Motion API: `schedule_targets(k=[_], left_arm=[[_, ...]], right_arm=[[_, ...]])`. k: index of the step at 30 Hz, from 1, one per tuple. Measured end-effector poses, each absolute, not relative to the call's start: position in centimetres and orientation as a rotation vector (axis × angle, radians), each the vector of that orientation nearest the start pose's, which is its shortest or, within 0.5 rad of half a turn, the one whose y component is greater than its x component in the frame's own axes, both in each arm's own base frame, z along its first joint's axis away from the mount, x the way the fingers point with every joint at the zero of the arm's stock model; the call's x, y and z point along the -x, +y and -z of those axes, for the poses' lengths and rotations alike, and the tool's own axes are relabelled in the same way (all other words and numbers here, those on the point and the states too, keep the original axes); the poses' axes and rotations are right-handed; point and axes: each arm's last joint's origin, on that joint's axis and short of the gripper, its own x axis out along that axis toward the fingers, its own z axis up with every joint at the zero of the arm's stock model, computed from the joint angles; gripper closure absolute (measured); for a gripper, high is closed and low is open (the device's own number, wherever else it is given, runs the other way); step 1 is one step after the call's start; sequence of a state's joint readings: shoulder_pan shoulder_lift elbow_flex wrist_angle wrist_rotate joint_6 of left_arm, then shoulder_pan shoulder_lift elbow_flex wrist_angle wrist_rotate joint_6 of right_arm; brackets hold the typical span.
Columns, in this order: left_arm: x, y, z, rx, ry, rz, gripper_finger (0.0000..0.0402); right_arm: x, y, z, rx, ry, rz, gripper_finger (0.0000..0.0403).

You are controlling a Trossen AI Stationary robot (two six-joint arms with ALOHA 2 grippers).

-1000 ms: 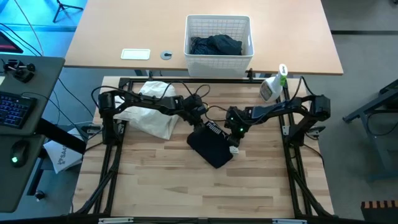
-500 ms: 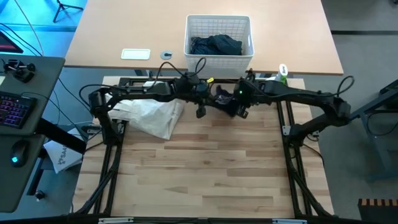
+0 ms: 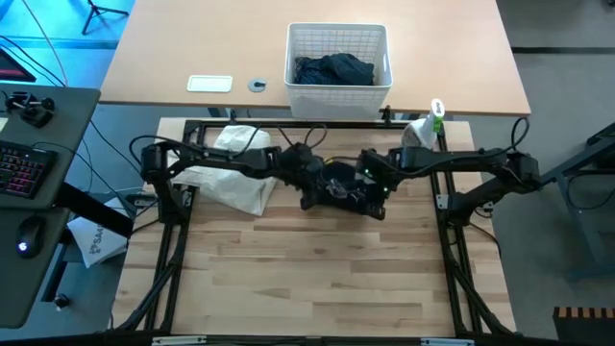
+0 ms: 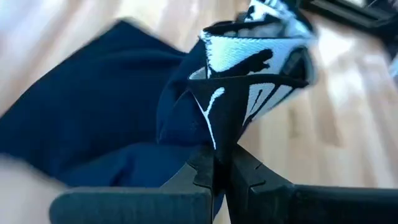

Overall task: Fold laundry
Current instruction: Fold the blue underwear

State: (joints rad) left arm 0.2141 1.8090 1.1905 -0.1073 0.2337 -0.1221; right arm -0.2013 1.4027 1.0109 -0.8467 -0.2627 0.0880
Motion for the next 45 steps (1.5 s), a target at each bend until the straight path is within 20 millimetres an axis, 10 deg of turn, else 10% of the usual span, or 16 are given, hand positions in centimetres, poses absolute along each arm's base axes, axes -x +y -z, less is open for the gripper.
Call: schedule_targets(k=[11, 20, 34, 45], left_arm=[[-37.6, 8.1, -19.4, 0.585, 0.715, -0.162, 0.0399], [-37.5, 9.4, -19.7, 0.685, 0.675, -0.122, 0.036], [-37.1, 12.3, -20.1, 0.676, 0.586, -0.235, 0.0276], [-37.8, 9.4, -19.9, 0.726, 0.641, -0.122, 0.0272]], right_arm=[[-23.8, -9.9, -22.9, -0.743, 1.245, 0.103, 0.0401], [-23.8, -8.1, -23.0, -0.932, 1.257, -0.188, 0.0401], [-19.3, -8.8, -16.8, -1.234, 1.442, 0.17, 0.0399], [-17.7, -9.4, -16.2, -1.164, 1.506, 0.187, 0.0248]])
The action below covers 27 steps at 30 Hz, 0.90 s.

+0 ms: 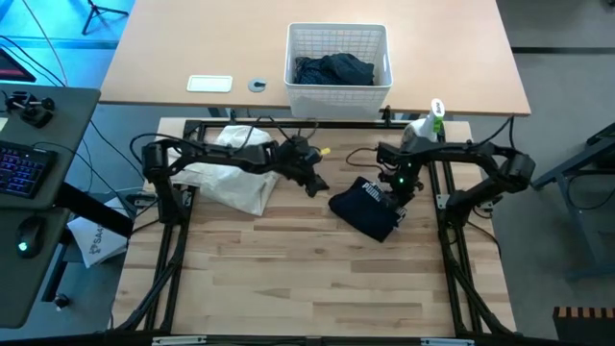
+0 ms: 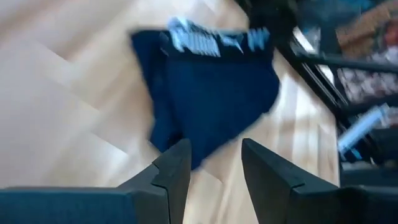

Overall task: Fold laundry
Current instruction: Fold the blue underwear

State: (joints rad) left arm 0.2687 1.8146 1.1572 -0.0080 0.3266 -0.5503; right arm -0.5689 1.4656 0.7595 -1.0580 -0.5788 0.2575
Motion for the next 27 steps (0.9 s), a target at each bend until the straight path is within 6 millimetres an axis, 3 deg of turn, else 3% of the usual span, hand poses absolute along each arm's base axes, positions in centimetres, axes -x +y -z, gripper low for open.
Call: schedule_targets(k=[5, 10, 13, 19, 27], left_arm=[[-39.0, 6.6, -18.3, 0.699, 0.683, -0.091, 0.0245], [-40.0, 5.4, -14.7, 0.778, 0.734, -0.206, 0.0209], [-41.2, 5.1, -13.2, 0.826, 0.661, -0.191, 0.0195], [-43.8, 3.9, -10.8, 0.842, 0.616, -0.128, 0.0188], [-45.2, 2.6, -10.3, 0.81, 0.646, -0.103, 0.0197]], right_arm=[[-18.4, -10.9, -19.2, -0.998, 1.426, 0.278, 0.0193], [-19.7, -11.3, -21.9, -0.737, 1.247, 0.317, 0.0175], [-20.3, -10.9, -22.4, -0.648, 1.136, 0.268, 0.0174], [-21.7, -10.7, -20.7, -0.441, 1.017, 0.137, 0.017], [-24.1, -12.5, -16.0, -0.107, 1.062, -0.086, 0.0111]])
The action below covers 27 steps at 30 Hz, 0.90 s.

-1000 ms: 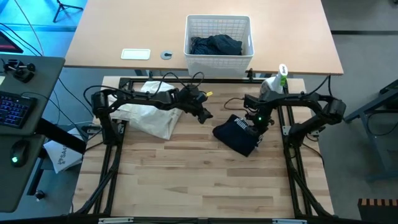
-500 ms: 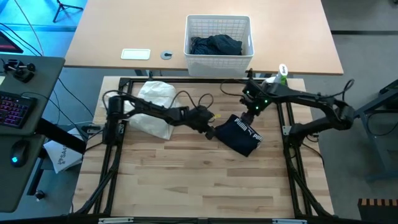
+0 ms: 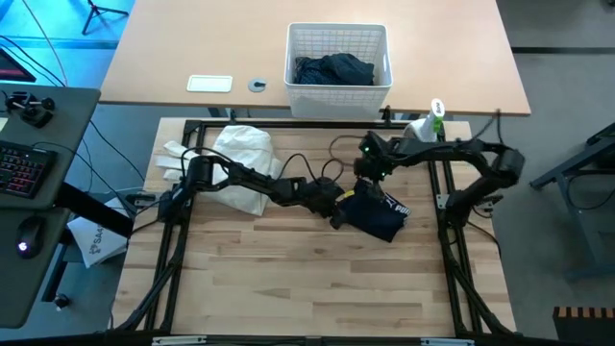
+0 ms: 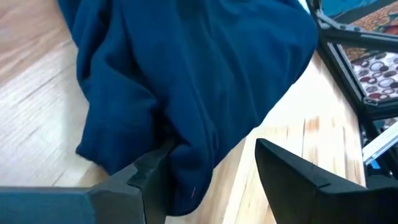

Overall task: Fold laundry
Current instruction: Fold the blue underwear

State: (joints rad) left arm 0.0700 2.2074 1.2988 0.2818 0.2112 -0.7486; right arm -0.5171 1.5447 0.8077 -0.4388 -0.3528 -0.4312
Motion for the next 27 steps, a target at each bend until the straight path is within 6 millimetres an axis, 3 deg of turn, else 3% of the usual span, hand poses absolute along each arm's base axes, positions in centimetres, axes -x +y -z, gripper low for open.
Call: schedule_targets(k=[5, 9, 15, 20, 23, 27], left_arm=[[-45.1, 2.5, -10.2, 0.814, 0.671, -0.112, 0.0216], [-44.9, 2.6, -10.1, 0.79, 0.693, -0.109, 0.0235], [-44.8, 3.3, -10.0, 0.679, 0.699, -0.075, 0.0296], [-44.6, 4.4, -10.4, 0.585, 0.686, -0.039, 0.038], [-44.5, 5.1, -10.6, 0.566, 0.688, -0.006, 0.0394], [-43.7, 5.9, -11.8, 0.524, 0.737, -0.009, 0.0398]], right_arm=[[-24.5, -12.7, -14.2, -0.042, 1.149, -0.274, 0.0113], [-24.2, -12.5, -12.8, -0.052, 1.248, -0.347, 0.0143], [-23.7, -11.5, -12.5, -0.122, 1.341, -0.397, 0.0258], [-24.5, -11.6, -13.7, -0.358, 1.332, -0.286, 0.0353], [-25.4, -11.8, -15.0, -0.443, 1.285, -0.275, 0.0358], [-26.2, -12.2, -16.8, -0.49, 1.28, -0.274, 0.0296]])
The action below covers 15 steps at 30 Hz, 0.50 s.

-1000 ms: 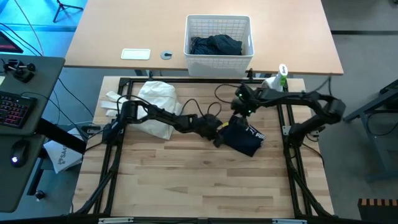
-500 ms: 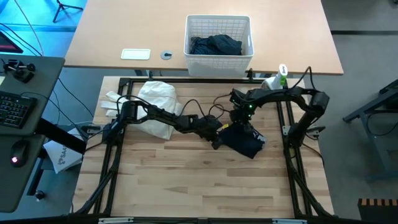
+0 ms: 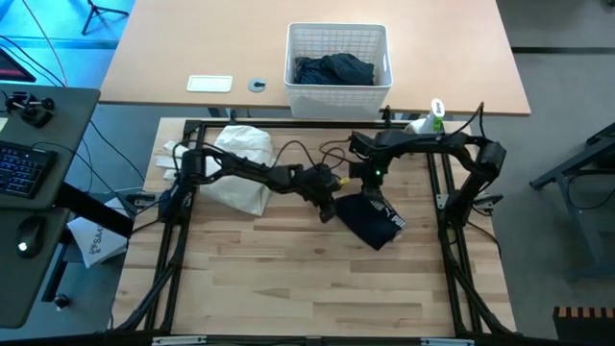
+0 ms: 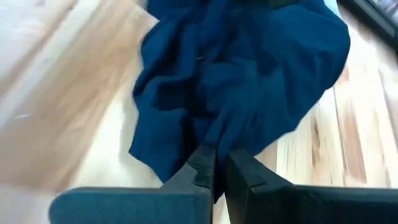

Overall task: Fold laundry
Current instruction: Fold the blue underwear

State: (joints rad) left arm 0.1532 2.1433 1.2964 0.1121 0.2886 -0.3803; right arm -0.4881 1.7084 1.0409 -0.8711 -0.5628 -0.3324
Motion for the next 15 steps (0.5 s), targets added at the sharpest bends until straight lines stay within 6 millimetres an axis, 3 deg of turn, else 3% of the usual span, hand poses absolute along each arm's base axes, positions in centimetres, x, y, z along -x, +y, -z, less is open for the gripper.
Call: schedule_targets(k=[4, 8, 11, 15], left_arm=[[-42.3, 6.4, -13.7, 0.444, 0.824, 0.009, 0.0398], [-41.1, 6.9, -14.7, 0.384, 0.9, 0.01, 0.04], [-40.4, 7.5, -14.3, 0.387, 0.969, -0.027, 0.0391], [-39.5, 8.2, -13.9, 0.474, 1.056, -0.064, 0.0348]], right_arm=[[-27.2, -12.8, -18.4, -0.387, 1.245, -0.266, 0.0198], [-27.8, -13.5, -18.2, -0.192, 1.227, -0.216, 0.0117], [-27.8, -13.5, -16.9, -0.145, 1.201, -0.233, 0.0095], [-27.8, -13.5, -15.5, -0.1, 1.138, -0.217, 0.0104]])
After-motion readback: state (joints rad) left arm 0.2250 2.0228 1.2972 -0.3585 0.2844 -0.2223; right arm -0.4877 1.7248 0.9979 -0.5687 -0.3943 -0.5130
